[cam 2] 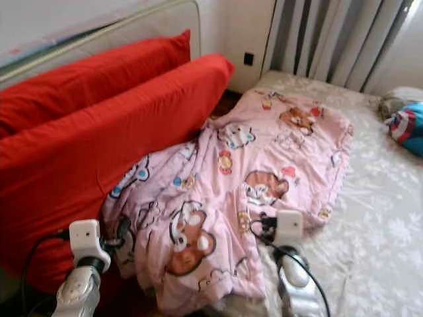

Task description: Clean up the room

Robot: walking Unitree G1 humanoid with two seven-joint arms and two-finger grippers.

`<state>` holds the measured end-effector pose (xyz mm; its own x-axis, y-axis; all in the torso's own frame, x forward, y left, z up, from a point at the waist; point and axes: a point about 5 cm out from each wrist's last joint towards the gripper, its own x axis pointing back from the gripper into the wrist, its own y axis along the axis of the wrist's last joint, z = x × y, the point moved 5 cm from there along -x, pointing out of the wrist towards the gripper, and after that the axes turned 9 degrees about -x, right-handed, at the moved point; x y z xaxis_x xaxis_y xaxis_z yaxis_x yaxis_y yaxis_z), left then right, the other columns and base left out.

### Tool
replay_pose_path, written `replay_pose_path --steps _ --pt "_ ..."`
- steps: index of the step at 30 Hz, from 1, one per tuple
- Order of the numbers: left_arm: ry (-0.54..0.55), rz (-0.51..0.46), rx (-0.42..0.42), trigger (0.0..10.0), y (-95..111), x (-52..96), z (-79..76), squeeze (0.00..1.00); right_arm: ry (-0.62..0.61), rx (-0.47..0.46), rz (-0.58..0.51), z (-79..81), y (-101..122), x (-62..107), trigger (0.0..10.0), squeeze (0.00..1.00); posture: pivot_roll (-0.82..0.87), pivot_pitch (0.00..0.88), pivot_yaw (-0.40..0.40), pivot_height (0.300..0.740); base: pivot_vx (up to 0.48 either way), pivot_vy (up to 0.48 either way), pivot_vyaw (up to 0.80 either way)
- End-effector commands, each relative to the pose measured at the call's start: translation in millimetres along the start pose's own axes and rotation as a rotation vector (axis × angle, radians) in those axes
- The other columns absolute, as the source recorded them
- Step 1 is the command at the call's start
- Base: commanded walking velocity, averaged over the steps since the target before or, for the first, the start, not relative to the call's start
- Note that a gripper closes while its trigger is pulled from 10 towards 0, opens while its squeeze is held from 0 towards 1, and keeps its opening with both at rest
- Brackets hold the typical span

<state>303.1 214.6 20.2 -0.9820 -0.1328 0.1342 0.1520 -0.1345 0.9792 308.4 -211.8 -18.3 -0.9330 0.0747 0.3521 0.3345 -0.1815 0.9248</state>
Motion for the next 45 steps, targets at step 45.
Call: replay_pose_path --steps 45 --pt "-0.023 0.023 0.021 10.0 -4 -2.9 -8.3 0.0 0.102 0.014 -0.093 39.0 4 -6.2 10.0 0.0 -0.08 0.058 -0.015 0.685 0.0 0.0 0.1"
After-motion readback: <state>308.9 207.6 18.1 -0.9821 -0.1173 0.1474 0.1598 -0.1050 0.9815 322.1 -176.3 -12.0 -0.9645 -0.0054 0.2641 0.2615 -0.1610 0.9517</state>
